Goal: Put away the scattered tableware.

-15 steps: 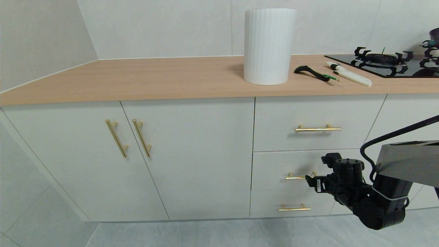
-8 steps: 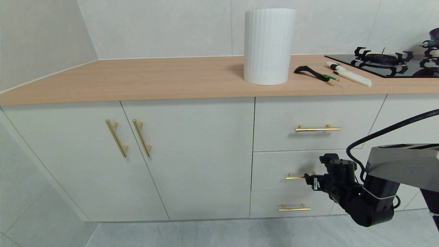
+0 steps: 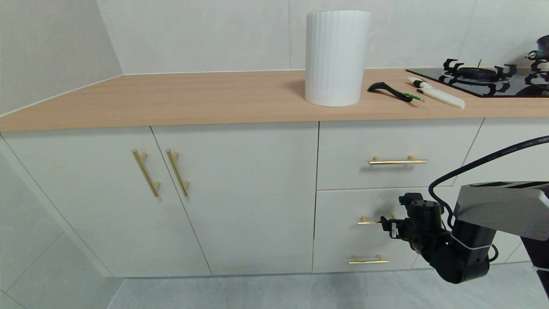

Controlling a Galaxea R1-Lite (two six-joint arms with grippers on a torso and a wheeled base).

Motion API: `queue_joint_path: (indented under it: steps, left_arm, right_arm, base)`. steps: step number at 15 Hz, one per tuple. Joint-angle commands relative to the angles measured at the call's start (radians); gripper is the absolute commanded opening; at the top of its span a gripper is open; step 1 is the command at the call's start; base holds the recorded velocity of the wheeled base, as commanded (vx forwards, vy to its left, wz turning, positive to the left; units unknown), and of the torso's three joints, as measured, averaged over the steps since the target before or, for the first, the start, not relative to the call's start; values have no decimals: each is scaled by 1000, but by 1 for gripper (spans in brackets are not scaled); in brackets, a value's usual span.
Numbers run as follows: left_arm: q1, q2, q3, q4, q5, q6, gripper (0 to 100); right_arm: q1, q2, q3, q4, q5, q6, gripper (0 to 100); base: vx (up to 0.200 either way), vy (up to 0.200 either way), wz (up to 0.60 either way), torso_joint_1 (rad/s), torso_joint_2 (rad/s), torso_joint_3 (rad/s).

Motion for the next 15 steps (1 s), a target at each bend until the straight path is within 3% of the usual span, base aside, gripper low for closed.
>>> queue_joint_path:
  steps: [1, 8, 10, 11, 14, 15]
  left_arm:
    - [0, 1, -1, 0, 0, 0, 100]
    - [0, 1, 0, 0, 0, 0, 100]
    - [0, 1, 0, 0, 0, 0, 100]
    - [0, 1, 0, 0, 0, -1, 100]
    - [0, 1, 0, 0, 0, 0, 100]
    - [0, 1, 0, 0, 0, 0, 100]
  right_arm:
    - [-1, -4, 14, 7, 0, -2, 100]
    - [1, -140, 90, 123, 43, -4, 100]
    - [13, -350, 149, 305, 175, -2, 100]
    - [15, -423, 153, 377, 208, -2, 100]
    - [47, -778, 96, 792, 280, 1, 100]
    - [55, -821, 81, 837, 286, 2, 100]
  base:
    - [0, 0, 0, 0, 0, 0]
    - [0, 0, 0, 0, 0, 0]
    - [0, 0, 0, 0, 0, 0]
    - [0, 0, 0, 0, 0, 0]
    - [0, 0, 0, 0, 0, 0]
    - [0, 0, 0, 0, 0, 0]
